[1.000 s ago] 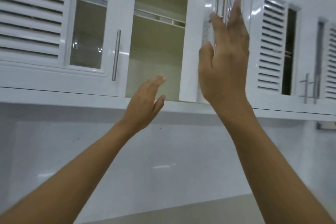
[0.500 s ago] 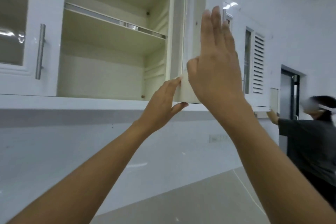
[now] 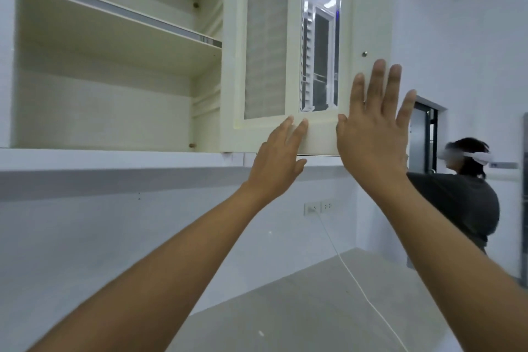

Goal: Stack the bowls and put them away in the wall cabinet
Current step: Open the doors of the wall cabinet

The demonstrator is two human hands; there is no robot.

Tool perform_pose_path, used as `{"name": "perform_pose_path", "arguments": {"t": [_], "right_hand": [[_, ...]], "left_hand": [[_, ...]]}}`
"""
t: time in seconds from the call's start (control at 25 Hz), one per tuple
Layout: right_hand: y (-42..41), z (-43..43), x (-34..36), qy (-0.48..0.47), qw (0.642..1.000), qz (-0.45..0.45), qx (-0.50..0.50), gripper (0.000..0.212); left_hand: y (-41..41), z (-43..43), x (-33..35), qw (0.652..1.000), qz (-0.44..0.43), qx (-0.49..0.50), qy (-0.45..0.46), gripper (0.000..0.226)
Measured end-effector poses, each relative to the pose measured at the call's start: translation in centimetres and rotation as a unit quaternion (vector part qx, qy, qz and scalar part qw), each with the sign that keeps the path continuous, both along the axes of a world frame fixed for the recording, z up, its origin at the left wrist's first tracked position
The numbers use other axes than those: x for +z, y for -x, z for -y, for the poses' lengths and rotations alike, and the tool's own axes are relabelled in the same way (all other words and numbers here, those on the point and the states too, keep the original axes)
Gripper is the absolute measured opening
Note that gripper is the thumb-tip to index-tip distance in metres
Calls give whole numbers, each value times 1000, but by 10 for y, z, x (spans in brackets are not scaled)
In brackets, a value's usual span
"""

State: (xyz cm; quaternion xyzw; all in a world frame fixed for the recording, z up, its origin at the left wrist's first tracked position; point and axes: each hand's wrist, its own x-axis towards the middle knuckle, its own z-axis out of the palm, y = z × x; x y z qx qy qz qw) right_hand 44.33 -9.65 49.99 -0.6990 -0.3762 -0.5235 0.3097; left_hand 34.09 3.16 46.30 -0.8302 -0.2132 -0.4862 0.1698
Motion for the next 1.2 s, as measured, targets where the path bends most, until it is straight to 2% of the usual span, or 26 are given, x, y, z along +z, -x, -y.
{"name": "perform_pose_path", "arguments": {"t": [0.32, 0.6, 0.72, 0.8, 0.92, 1.04, 1.2], "right_hand": [[-67, -29, -19, 59, 998, -27, 24, 65], [-74, -33, -24, 56, 998, -14, 27, 62], [-57, -34, -27, 9, 997, 5, 80, 49], [-37, -38, -30, -41, 989, 11, 139, 36], [-1, -52, -33, -90, 974, 0, 209, 27], [48, -76, -38, -93, 949, -5, 303, 24], [124, -118, -44, -74, 905, -64, 415, 26]], "left_hand": [[-35, -13, 5, 987, -127, 15, 101, 83], [-32, -16, 5, 986, -125, 1, 112, 79], [-16, -14, 6, 995, -52, -17, 82, 68], [4, -15, 5, 998, 7, -22, 53, 54], [46, -18, 7, 998, 45, 11, 31, 33], [104, -28, 11, 995, 94, 27, 18, 25], [195, -38, 16, 989, 134, 60, -26, 22]]}}
